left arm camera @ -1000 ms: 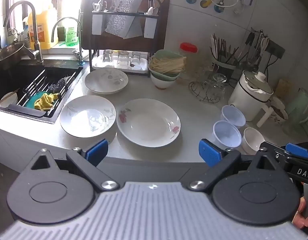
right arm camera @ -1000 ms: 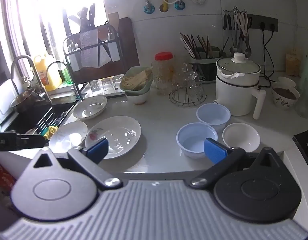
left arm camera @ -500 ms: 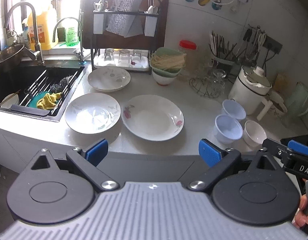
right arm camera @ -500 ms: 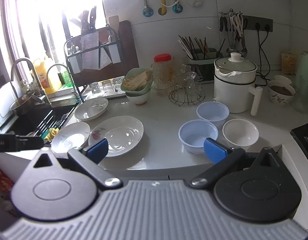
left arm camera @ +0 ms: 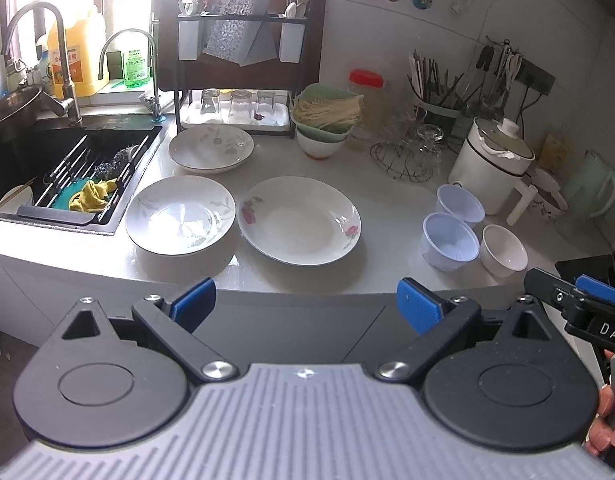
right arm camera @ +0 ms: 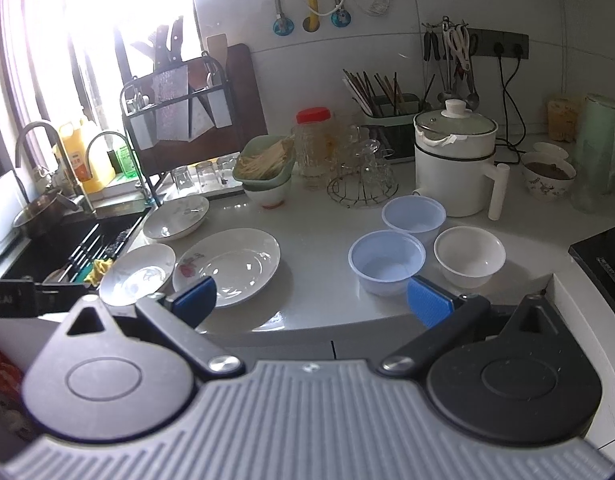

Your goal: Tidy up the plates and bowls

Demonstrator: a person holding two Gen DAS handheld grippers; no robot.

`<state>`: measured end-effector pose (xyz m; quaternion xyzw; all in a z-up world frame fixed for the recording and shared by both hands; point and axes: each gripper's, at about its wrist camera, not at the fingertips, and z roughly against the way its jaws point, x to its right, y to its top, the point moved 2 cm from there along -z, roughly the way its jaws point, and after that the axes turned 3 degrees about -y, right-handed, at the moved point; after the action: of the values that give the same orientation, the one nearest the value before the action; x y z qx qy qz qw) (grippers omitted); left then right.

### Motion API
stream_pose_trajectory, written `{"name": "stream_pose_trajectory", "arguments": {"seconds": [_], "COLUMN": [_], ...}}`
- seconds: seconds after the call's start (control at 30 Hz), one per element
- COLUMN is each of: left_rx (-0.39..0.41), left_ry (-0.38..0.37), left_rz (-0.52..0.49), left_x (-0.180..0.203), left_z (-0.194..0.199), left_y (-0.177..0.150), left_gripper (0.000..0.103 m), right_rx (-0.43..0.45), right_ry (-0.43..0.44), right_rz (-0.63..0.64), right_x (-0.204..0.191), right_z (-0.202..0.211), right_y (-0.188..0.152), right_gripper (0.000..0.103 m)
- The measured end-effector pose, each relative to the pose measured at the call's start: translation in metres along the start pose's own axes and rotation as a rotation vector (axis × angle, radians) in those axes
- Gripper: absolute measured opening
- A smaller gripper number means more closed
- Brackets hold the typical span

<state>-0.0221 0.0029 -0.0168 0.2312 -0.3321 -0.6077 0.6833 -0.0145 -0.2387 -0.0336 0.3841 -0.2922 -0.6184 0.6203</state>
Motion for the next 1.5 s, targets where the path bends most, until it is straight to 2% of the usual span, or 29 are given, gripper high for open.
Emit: {"name": "stream_pose_trajectory", "arguments": {"seconds": [0.8, 1.03, 1.5], "left_rx": [0.015, 0.007, -0.009], "left_ry": [-0.001, -0.008, -0.007], "left_rz": [0.003, 0.008, 0.029], "left_x": [0.006, 0.009, 0.008], "left_z": [0.014, 0.012, 0.004], "left_y": [-0.005, -0.009, -0.003], "left_gripper": [0.099, 0.099, 0.099], "right_rx": [0.029, 0.037, -0.004], "right_ry": [0.034, 0.017, 0.008], "right_rz": [0.030, 0.018, 0.003], "right_x": [-0.005, 0.001, 0.003], "right_z": [0.007, 0.010, -0.001], "right_y": [0.002, 0.004, 0.005], "right_gripper": [0.103, 0.103, 0.103]}}
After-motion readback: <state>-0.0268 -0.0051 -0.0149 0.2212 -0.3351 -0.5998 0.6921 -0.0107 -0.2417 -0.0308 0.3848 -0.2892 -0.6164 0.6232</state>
